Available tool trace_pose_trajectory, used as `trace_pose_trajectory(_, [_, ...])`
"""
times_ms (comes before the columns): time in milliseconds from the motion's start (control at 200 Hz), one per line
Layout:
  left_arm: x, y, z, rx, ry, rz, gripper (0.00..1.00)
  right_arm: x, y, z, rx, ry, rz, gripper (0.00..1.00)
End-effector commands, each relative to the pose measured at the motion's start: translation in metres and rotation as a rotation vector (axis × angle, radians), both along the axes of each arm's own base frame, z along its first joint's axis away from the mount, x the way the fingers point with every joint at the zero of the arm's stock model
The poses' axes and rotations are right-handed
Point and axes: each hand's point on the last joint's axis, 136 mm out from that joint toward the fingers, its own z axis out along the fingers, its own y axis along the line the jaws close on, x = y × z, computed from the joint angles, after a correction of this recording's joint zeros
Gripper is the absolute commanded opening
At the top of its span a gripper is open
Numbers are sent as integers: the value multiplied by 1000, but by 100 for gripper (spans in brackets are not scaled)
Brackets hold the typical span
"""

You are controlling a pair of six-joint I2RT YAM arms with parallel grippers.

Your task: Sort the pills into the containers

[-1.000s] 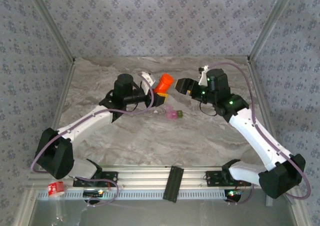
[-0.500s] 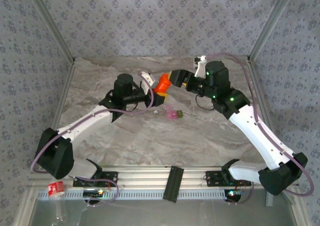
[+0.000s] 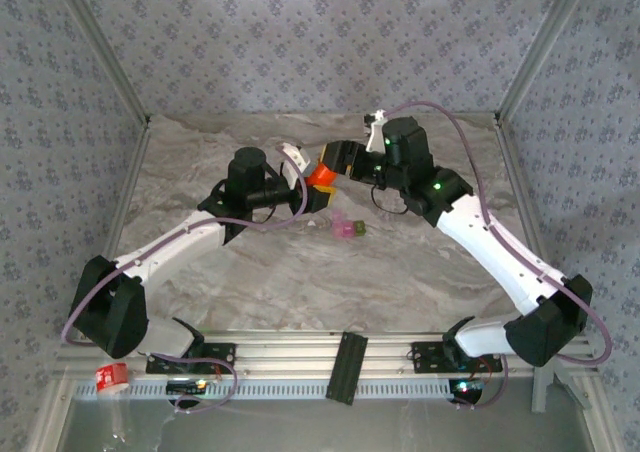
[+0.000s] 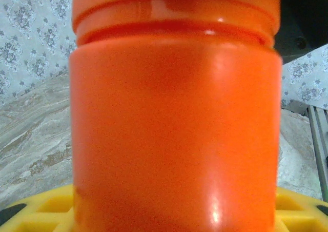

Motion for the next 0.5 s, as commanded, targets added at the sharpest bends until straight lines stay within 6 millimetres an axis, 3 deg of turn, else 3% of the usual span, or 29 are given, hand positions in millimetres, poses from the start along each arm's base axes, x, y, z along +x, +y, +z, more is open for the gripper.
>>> trace_pose_trajectory(0, [0,-4,35,-65,-76,-24,0,1,2,22,27,-65,7,53])
trace_pose_trajectory(255, [0,-5,35,-66,-78,-25,0,6,-9,17,0,-179,84,33])
trace_pose_trajectory(345, [0,-4,35,-67,-78,-23,0,5,-12,28,47,-304,171,33])
trace_pose_trajectory(430, [0,-4,33,-65,-74,-19,0,-10,-10,47,63,-457,304,34])
trace_pose_trajectory(495, [0,-4,32,-66,-71,-20,0,-18,-10,46,49,-498,374,34])
